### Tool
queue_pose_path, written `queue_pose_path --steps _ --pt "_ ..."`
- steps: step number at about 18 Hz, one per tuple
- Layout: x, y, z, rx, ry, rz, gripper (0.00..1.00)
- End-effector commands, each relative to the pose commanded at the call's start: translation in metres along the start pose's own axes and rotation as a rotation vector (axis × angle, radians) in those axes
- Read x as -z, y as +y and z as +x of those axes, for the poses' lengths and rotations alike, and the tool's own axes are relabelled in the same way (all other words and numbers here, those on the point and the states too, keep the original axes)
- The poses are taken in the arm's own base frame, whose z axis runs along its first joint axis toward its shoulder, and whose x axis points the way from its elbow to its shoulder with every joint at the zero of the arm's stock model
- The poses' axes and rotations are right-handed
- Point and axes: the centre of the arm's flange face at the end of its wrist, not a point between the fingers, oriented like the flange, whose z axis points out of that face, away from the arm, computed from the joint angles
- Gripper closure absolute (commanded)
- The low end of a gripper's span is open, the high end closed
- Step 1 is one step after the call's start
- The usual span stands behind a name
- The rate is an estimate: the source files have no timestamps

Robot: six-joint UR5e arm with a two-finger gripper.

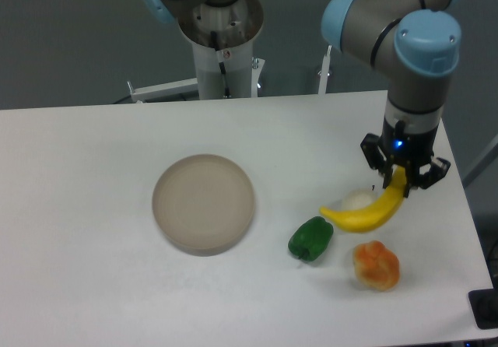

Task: Pick up the banana from the table
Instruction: 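Hold the banana raised above the garlic bulb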

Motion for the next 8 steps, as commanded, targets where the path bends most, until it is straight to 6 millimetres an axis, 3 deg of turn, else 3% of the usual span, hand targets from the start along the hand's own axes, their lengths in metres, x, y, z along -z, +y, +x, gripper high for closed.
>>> queue_pose_path --steps 8 --pt "-0.0059 0.0006 0.0011 0.000 0.008 -0.005 0.79"
